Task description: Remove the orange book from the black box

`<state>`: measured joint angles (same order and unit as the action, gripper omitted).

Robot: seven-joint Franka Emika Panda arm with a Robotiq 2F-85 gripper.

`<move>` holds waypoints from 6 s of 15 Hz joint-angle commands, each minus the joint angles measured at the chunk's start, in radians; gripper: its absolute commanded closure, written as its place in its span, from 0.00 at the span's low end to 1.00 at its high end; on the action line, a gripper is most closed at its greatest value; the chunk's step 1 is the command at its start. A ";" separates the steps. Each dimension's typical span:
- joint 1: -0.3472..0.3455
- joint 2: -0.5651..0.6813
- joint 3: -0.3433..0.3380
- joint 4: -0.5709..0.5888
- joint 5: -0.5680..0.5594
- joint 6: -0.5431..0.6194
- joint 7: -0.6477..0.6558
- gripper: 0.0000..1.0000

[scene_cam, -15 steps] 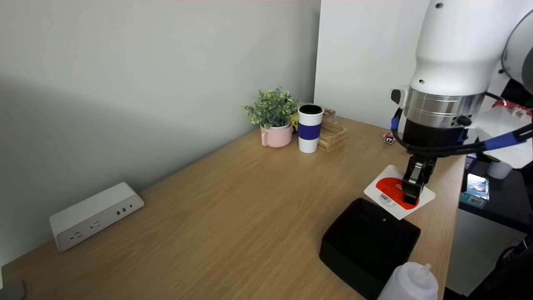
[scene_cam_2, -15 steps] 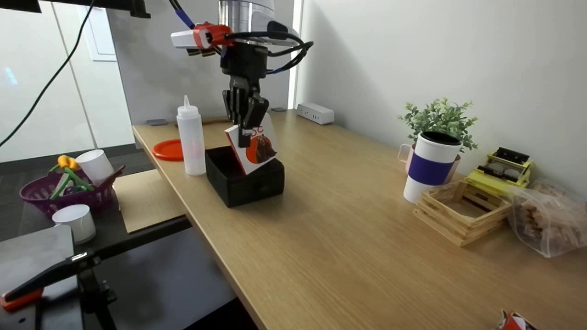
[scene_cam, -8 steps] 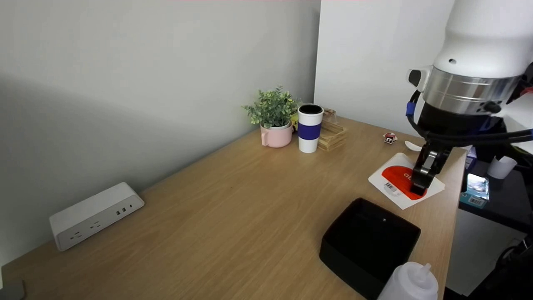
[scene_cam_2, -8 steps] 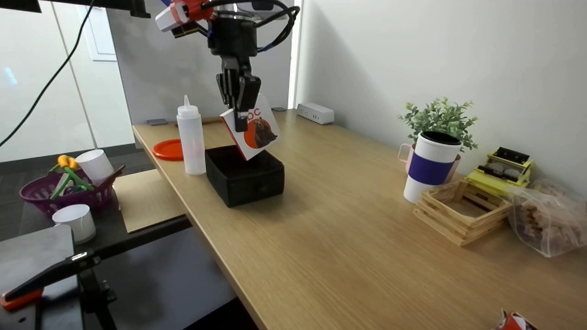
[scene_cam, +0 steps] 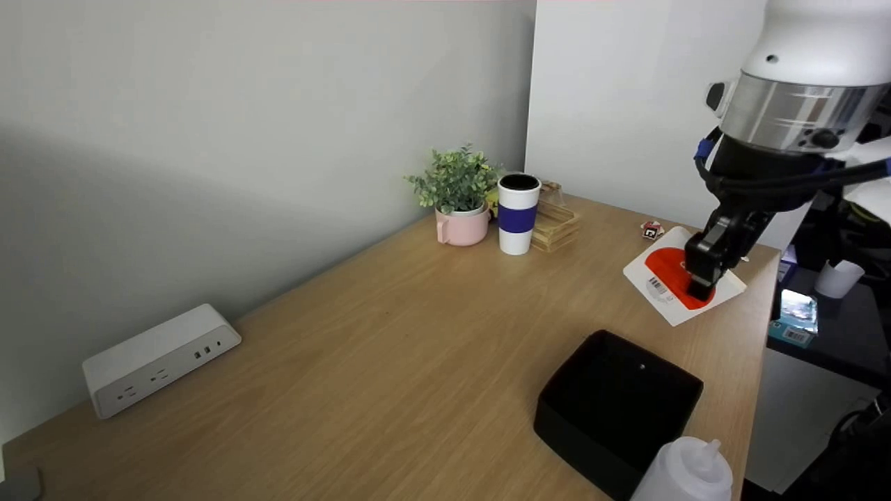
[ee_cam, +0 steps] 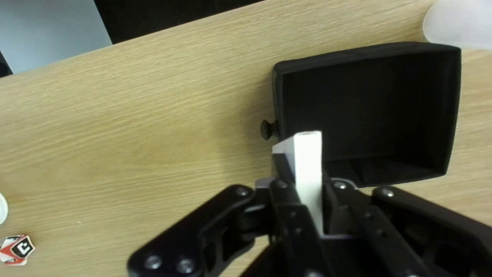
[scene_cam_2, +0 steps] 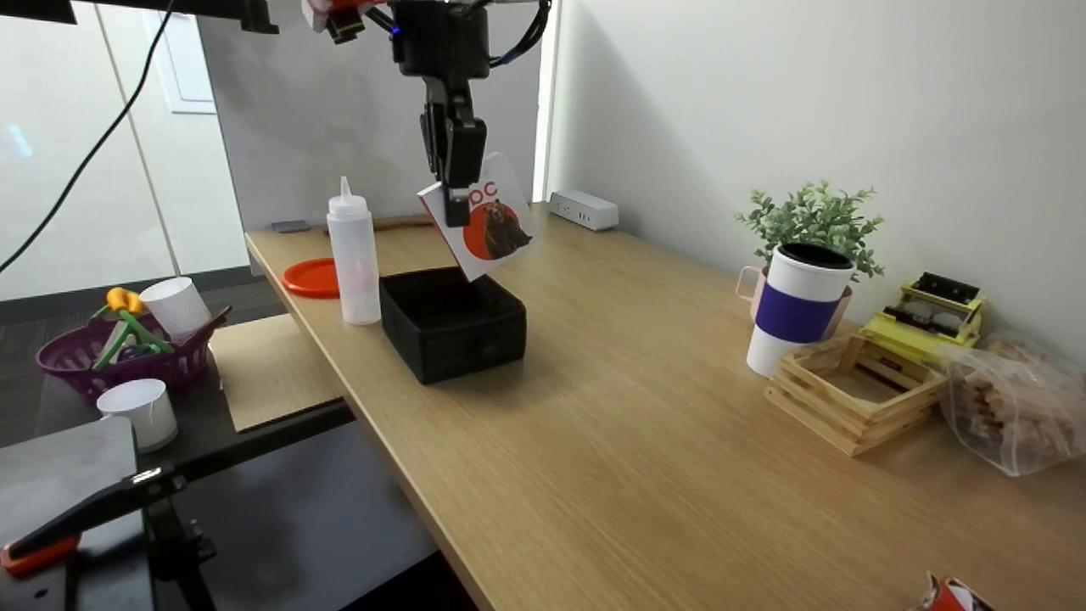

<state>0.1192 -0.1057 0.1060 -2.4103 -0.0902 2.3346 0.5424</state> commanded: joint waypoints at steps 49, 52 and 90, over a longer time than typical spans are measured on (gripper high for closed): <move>-0.121 0.752 -0.091 0.776 0.002 -0.831 -0.769 0.96; -0.108 0.770 -0.082 0.816 -0.107 -0.878 -0.845 0.96; -0.141 0.722 -0.043 0.735 0.078 -0.296 -0.843 0.12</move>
<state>-0.0080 0.6402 0.0491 -1.6367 -0.0288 2.0077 -0.3065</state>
